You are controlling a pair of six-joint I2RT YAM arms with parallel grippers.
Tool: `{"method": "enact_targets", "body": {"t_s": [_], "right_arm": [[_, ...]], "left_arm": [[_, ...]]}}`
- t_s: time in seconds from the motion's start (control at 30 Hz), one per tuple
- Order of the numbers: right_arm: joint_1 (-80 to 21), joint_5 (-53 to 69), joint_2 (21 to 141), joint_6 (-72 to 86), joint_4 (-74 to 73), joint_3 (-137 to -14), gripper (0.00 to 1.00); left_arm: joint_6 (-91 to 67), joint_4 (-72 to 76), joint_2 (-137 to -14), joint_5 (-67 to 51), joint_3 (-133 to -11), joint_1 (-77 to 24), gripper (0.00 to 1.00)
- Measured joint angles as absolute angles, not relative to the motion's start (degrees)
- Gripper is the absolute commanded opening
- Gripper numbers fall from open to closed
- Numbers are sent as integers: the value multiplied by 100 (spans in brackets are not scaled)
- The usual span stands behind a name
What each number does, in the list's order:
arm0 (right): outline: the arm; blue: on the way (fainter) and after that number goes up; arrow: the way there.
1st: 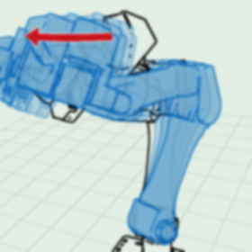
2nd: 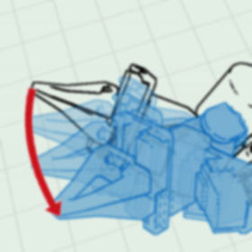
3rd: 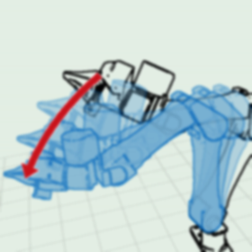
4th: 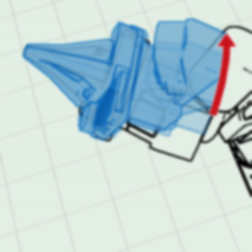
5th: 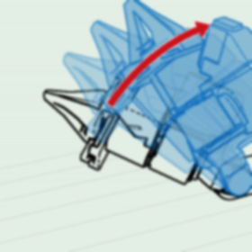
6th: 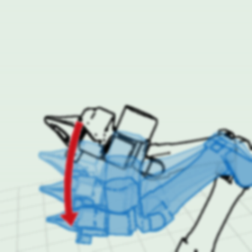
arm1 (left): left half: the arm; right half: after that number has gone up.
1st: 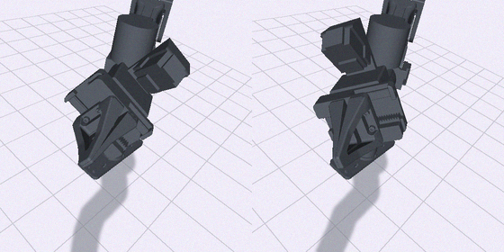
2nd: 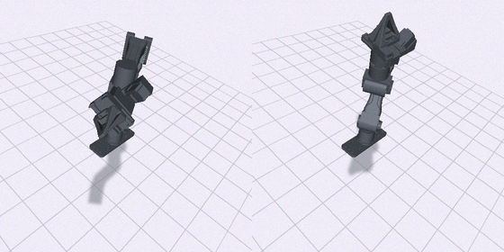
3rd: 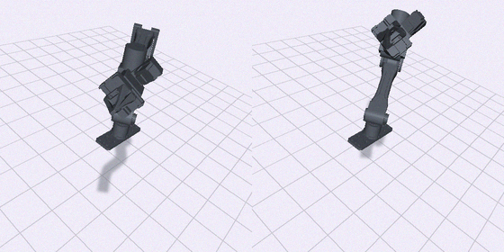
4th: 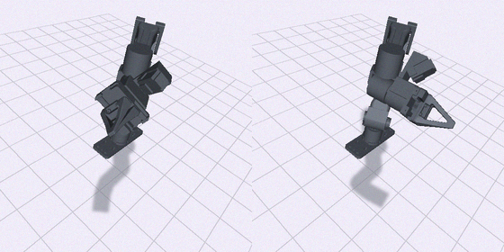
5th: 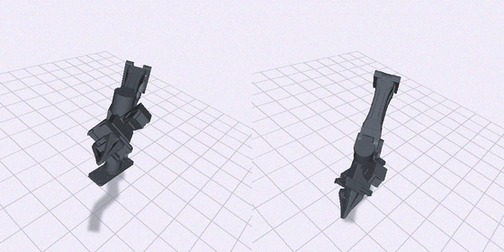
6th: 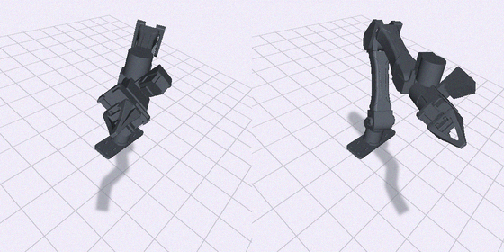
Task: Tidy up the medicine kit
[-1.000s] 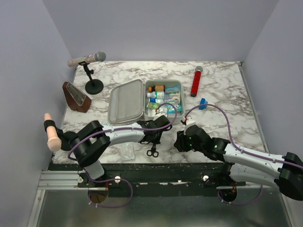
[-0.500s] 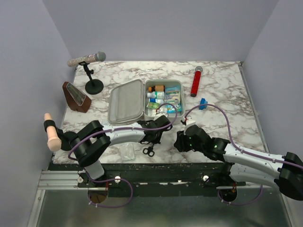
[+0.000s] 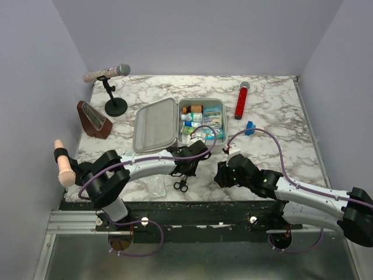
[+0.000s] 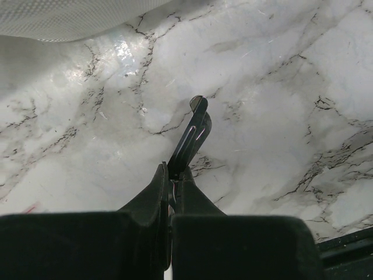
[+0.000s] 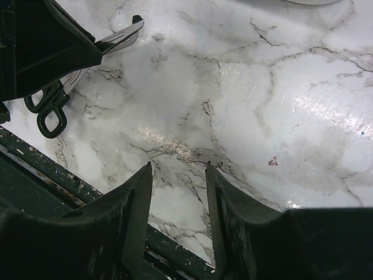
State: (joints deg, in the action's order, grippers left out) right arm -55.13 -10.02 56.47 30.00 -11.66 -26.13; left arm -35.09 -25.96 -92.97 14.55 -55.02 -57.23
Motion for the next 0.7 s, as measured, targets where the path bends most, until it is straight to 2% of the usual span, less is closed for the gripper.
{"method": "enact_targets", "body": {"t_s": [0.33,0.7], "right_arm": [[-5513,-1059,5638,2989,-1214,-2624,51],[-5513,-1619,4689,2886,-1900,-3059,51]], "left_arm": [[-3511,-3070,-8936,1553,-5942,-5747,0],[-3291,-3758,-8707,1813,-7859,-5741,0]]}}
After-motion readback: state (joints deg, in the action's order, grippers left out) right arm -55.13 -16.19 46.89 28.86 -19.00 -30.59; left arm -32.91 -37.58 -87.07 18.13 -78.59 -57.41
